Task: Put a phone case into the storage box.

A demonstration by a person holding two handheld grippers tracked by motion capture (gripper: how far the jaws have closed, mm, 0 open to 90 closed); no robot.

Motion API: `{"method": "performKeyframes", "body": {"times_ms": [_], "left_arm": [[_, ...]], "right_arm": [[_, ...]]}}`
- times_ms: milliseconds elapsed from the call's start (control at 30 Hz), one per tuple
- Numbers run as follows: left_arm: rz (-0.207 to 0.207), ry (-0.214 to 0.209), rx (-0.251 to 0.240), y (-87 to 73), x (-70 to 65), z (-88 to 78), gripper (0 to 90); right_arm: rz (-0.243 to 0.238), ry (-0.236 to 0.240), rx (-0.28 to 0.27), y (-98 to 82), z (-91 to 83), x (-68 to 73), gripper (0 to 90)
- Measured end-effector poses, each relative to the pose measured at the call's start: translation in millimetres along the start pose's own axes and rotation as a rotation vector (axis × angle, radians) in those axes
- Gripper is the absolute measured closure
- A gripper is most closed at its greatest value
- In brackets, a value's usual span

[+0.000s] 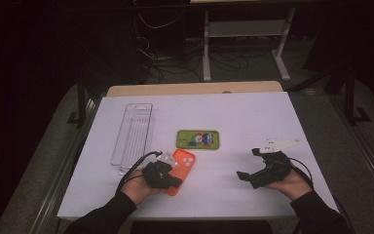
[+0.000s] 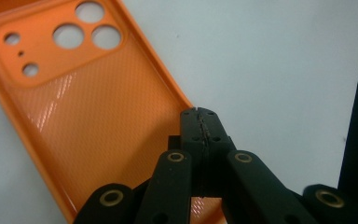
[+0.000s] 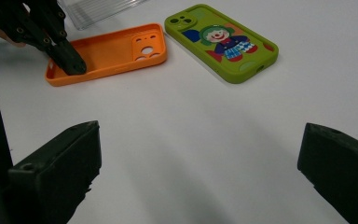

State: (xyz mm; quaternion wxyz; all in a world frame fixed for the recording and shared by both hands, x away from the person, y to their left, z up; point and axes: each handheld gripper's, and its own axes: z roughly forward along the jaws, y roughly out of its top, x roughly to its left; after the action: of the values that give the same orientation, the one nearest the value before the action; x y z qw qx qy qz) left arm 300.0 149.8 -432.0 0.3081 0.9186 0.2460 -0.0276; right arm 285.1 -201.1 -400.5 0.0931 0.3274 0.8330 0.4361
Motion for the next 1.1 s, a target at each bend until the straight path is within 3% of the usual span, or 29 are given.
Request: {"method": "performKeyframes", "body": {"times_ms": [600,933,1100], "left_arm": [[-0.01,-0.053,-0.046,36.7,-6.2,33.7,89.8],[-0.019,-0.022,-0.094,54.9,-4.0,48.2,89.8],[-0.024,-0.025,-0.109,56.5,-3.1,48.7,89.8]], "right_arm": [[0.005,0.0,-0.012,-0.3,-2.1,0.0,0.0],[-0.007,-0.002,-0.017,-0.8,-1.2,-0.8,0.0],[-0.004,0.001,-0.014,-1.0,-1.5,-0.7,0.0]]}}
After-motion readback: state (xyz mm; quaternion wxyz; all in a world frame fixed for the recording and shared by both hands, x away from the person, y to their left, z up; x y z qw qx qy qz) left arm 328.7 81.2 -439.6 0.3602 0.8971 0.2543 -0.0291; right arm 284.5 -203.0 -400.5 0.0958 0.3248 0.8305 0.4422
